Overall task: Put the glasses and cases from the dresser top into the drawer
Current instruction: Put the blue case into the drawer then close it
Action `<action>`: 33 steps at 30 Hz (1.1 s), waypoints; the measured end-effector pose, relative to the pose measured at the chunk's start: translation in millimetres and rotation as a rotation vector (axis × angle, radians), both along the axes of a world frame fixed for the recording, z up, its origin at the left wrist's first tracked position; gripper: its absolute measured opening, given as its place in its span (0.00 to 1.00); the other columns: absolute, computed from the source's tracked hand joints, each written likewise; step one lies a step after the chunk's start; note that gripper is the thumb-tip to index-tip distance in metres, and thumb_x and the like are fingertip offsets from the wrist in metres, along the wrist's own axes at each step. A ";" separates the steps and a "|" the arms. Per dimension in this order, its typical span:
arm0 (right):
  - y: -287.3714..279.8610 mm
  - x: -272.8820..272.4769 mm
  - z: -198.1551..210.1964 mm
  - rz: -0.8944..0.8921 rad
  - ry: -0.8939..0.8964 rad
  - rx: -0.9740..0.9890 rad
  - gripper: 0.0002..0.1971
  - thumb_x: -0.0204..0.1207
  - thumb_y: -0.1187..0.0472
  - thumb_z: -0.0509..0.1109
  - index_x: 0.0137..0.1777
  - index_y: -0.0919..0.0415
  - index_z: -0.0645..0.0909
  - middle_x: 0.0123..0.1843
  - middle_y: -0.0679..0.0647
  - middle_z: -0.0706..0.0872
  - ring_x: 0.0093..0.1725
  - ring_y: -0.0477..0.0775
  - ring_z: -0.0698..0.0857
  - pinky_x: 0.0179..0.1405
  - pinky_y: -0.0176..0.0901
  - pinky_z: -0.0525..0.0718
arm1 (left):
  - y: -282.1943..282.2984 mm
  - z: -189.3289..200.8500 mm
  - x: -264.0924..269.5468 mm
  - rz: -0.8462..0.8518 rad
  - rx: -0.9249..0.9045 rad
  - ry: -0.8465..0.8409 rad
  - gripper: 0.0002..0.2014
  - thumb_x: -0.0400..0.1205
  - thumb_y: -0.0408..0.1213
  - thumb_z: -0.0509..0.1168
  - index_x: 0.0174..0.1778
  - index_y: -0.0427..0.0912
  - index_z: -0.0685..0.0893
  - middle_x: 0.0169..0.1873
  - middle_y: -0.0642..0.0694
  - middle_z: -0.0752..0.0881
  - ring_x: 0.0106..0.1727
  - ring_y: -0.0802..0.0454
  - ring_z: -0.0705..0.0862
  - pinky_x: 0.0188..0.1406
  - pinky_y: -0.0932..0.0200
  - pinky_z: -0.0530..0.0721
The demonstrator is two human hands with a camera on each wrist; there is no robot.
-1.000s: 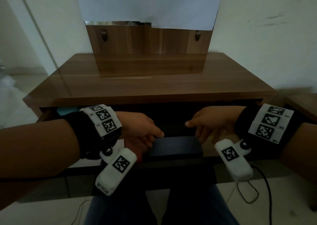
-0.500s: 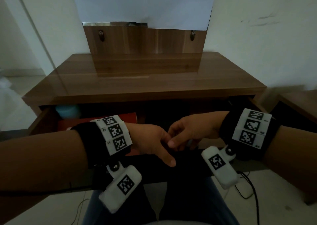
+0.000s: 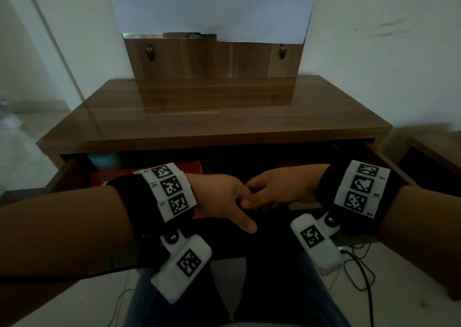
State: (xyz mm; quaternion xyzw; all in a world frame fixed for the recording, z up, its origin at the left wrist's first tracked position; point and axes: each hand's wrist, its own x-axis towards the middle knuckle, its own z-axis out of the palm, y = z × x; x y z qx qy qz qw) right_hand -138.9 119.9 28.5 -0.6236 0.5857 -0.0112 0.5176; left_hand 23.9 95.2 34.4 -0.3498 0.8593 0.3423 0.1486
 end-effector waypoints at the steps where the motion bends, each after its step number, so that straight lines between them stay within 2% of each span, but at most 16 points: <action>1: -0.3 0.1 -0.2 -0.009 0.001 -0.018 0.10 0.78 0.50 0.70 0.55 0.53 0.83 0.45 0.51 0.86 0.44 0.49 0.84 0.48 0.46 0.82 | -1.5 0.1 0.1 0.007 -0.007 0.004 0.11 0.74 0.51 0.74 0.43 0.49 0.83 0.41 0.52 0.87 0.45 0.56 0.85 0.53 0.59 0.83; 4: -2.0 -0.9 -0.7 -0.030 0.040 -0.098 0.18 0.76 0.47 0.71 0.62 0.53 0.83 0.56 0.53 0.89 0.56 0.53 0.86 0.64 0.50 0.82 | -6.9 0.0 0.5 0.040 -0.022 0.033 0.15 0.74 0.51 0.73 0.50 0.45 0.86 0.46 0.47 0.89 0.50 0.51 0.86 0.54 0.56 0.83; 6: -3.3 -1.4 -0.2 -0.016 0.085 -0.158 0.19 0.75 0.45 0.71 0.63 0.50 0.83 0.59 0.51 0.88 0.60 0.51 0.85 0.67 0.50 0.80 | -10.4 -0.6 0.4 0.043 -0.063 0.053 0.16 0.76 0.50 0.72 0.52 0.43 0.85 0.43 0.47 0.87 0.45 0.53 0.85 0.49 0.59 0.82; 8: -5.3 -1.2 0.3 -0.003 0.121 -0.224 0.18 0.76 0.45 0.70 0.63 0.51 0.83 0.57 0.49 0.87 0.58 0.50 0.84 0.62 0.45 0.80 | -13.8 -1.5 0.1 0.048 -0.115 0.076 0.15 0.76 0.48 0.72 0.51 0.41 0.85 0.41 0.48 0.85 0.40 0.57 0.81 0.42 0.64 0.78; 10: -8.6 -0.9 0.3 -0.004 0.137 -0.294 0.17 0.77 0.47 0.70 0.62 0.52 0.82 0.53 0.48 0.86 0.53 0.48 0.83 0.52 0.39 0.79 | -17.5 -1.7 -0.7 0.066 -0.155 0.096 0.14 0.77 0.47 0.72 0.50 0.41 0.85 0.41 0.48 0.85 0.40 0.57 0.81 0.40 0.65 0.77; 12: -12.6 -0.8 0.2 -0.009 0.150 -0.333 0.17 0.78 0.48 0.70 0.63 0.53 0.81 0.51 0.46 0.84 0.49 0.46 0.83 0.45 0.35 0.78 | -20.5 -1.2 -1.8 0.083 -0.211 0.104 0.13 0.77 0.46 0.72 0.52 0.42 0.85 0.42 0.48 0.85 0.43 0.54 0.82 0.41 0.63 0.78; 14: -16.2 -1.3 -0.1 -0.018 0.158 -0.377 0.15 0.78 0.50 0.70 0.63 0.53 0.80 0.49 0.44 0.83 0.47 0.44 0.82 0.42 0.33 0.78 | -23.4 -0.7 -3.9 0.095 -0.289 0.112 0.15 0.76 0.46 0.73 0.54 0.41 0.85 0.45 0.46 0.86 0.48 0.49 0.84 0.47 0.57 0.81; 16: -19.6 -2.2 -0.7 -0.042 0.144 -0.447 0.15 0.78 0.53 0.71 0.63 0.53 0.80 0.50 0.45 0.83 0.50 0.46 0.83 0.43 0.34 0.80 | -26.2 -1.0 -6.2 0.106 -0.365 0.117 0.16 0.75 0.45 0.74 0.54 0.42 0.84 0.48 0.45 0.86 0.51 0.48 0.85 0.51 0.53 0.82; 18: -22.9 -4.2 -0.8 -0.063 0.124 -0.501 0.16 0.77 0.54 0.71 0.64 0.54 0.80 0.56 0.49 0.83 0.55 0.50 0.84 0.50 0.40 0.81 | -29.3 -1.4 -8.8 0.119 -0.438 0.110 0.16 0.74 0.47 0.74 0.53 0.47 0.81 0.50 0.47 0.84 0.53 0.46 0.84 0.54 0.50 0.82; 20: -27.9 -7.7 -2.5 -0.024 0.162 -0.583 0.18 0.75 0.51 0.72 0.65 0.51 0.78 0.60 0.51 0.80 0.59 0.52 0.80 0.58 0.45 0.80 | -32.3 -1.9 -10.0 0.129 -0.559 0.069 0.21 0.72 0.52 0.74 0.57 0.52 0.78 0.54 0.47 0.79 0.57 0.45 0.79 0.58 0.46 0.79; 22: -32.4 -11.6 -5.7 0.041 0.232 -0.721 0.24 0.71 0.46 0.72 0.66 0.46 0.75 0.60 0.50 0.77 0.61 0.53 0.75 0.60 0.47 0.75 | -35.2 -5.7 -9.5 0.158 -0.690 0.057 0.29 0.70 0.57 0.73 0.65 0.54 0.74 0.59 0.47 0.75 0.62 0.44 0.74 0.61 0.45 0.72; 23: -33.3 -12.9 -7.1 0.062 0.259 -0.789 0.29 0.69 0.45 0.73 0.70 0.47 0.73 0.62 0.50 0.76 0.63 0.53 0.72 0.63 0.47 0.72 | -36.2 -8.5 -8.7 0.174 -0.744 0.080 0.33 0.69 0.58 0.72 0.68 0.55 0.72 0.63 0.47 0.73 0.65 0.43 0.72 0.64 0.45 0.70; 26: -36.1 -17.6 -11.4 0.080 0.335 -0.942 0.44 0.68 0.42 0.75 0.81 0.56 0.62 0.76 0.55 0.69 0.76 0.57 0.65 0.78 0.51 0.63 | -39.1 -15.8 -7.4 0.192 -0.860 0.130 0.40 0.68 0.61 0.71 0.75 0.56 0.65 0.73 0.48 0.67 0.75 0.42 0.64 0.74 0.42 0.61; 28: -39.8 -20.9 -14.3 0.077 0.408 -0.982 0.49 0.68 0.38 0.73 0.84 0.57 0.57 0.82 0.56 0.63 0.82 0.59 0.58 0.82 0.58 0.56 | -42.5 -17.5 -7.4 0.226 -0.858 0.117 0.46 0.67 0.62 0.72 0.80 0.57 0.59 0.81 0.47 0.59 0.82 0.41 0.54 0.80 0.39 0.53; 30: -43.5 -24.5 -15.7 0.058 0.500 -0.956 0.51 0.68 0.36 0.72 0.85 0.56 0.52 0.86 0.54 0.55 0.85 0.58 0.50 0.83 0.59 0.48 | -46.7 -17.7 -7.4 0.277 -0.828 0.091 0.51 0.67 0.64 0.72 0.82 0.58 0.52 0.84 0.48 0.50 0.85 0.42 0.44 0.81 0.36 0.46; 33: -47.4 -29.5 -17.5 0.027 0.578 -0.914 0.54 0.67 0.33 0.71 0.85 0.55 0.48 0.87 0.51 0.50 0.86 0.54 0.46 0.82 0.60 0.42 | -54.3 -19.7 -6.6 0.324 -0.813 0.033 0.55 0.67 0.67 0.70 0.84 0.55 0.47 0.85 0.50 0.45 0.85 0.44 0.39 0.80 0.34 0.41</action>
